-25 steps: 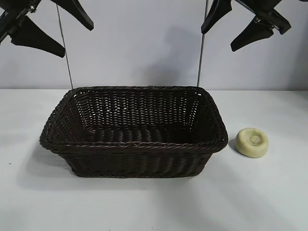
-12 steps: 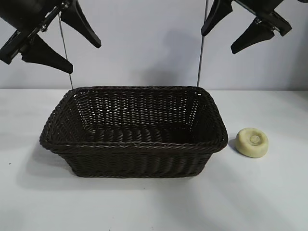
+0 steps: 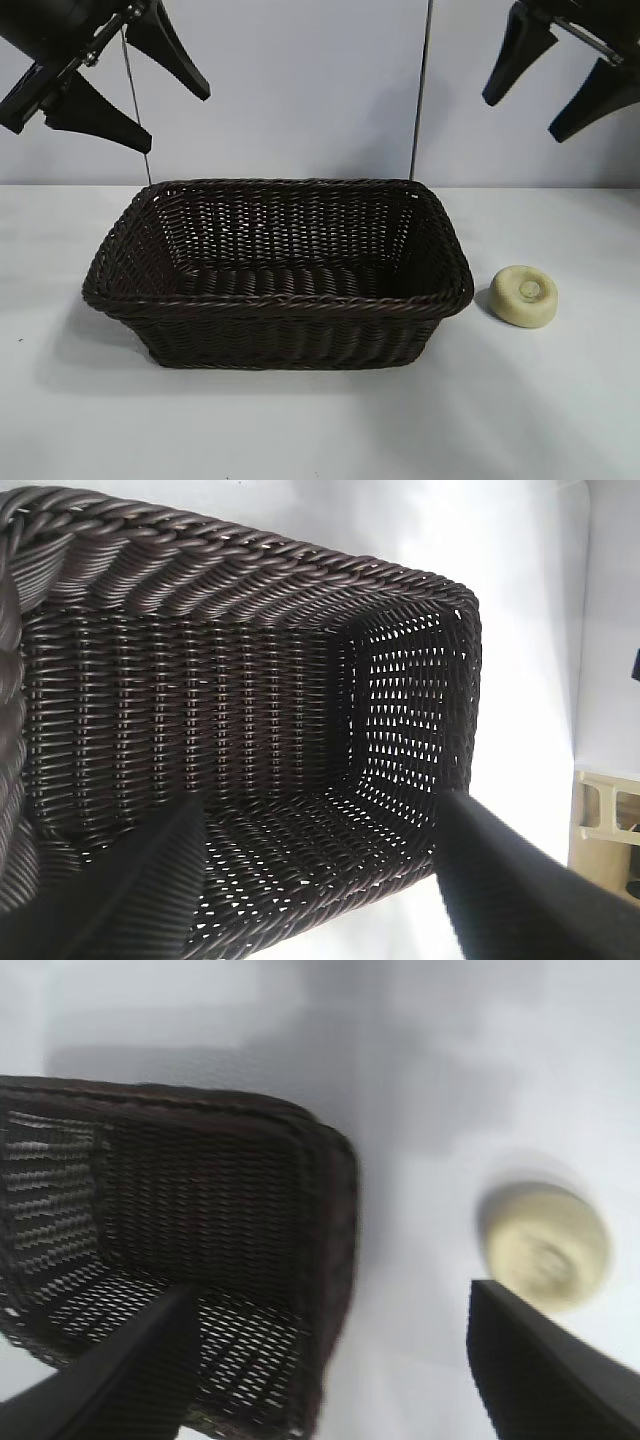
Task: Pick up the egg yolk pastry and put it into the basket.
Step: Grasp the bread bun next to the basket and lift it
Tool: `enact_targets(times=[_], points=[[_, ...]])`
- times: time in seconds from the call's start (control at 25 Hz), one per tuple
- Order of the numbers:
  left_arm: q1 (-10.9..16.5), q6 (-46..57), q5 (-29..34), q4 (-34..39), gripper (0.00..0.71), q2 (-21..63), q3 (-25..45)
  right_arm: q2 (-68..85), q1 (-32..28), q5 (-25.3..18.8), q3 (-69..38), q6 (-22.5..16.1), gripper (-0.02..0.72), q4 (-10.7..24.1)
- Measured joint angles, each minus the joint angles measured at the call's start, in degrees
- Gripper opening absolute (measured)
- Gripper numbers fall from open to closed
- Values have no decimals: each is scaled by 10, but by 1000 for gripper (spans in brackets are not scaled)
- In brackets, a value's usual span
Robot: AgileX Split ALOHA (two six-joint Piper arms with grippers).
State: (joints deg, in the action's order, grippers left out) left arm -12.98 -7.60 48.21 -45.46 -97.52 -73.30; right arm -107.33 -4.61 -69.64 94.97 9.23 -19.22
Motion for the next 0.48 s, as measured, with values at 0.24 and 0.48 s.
enact_targets(times=[0.24, 0.48], points=[[0, -1, 0, 0, 478, 0, 0, -1, 0, 4, -38, 0, 537, 1], [0, -1, 0, 0, 478, 0, 0, -29, 0, 44, -86, 0, 537, -30]])
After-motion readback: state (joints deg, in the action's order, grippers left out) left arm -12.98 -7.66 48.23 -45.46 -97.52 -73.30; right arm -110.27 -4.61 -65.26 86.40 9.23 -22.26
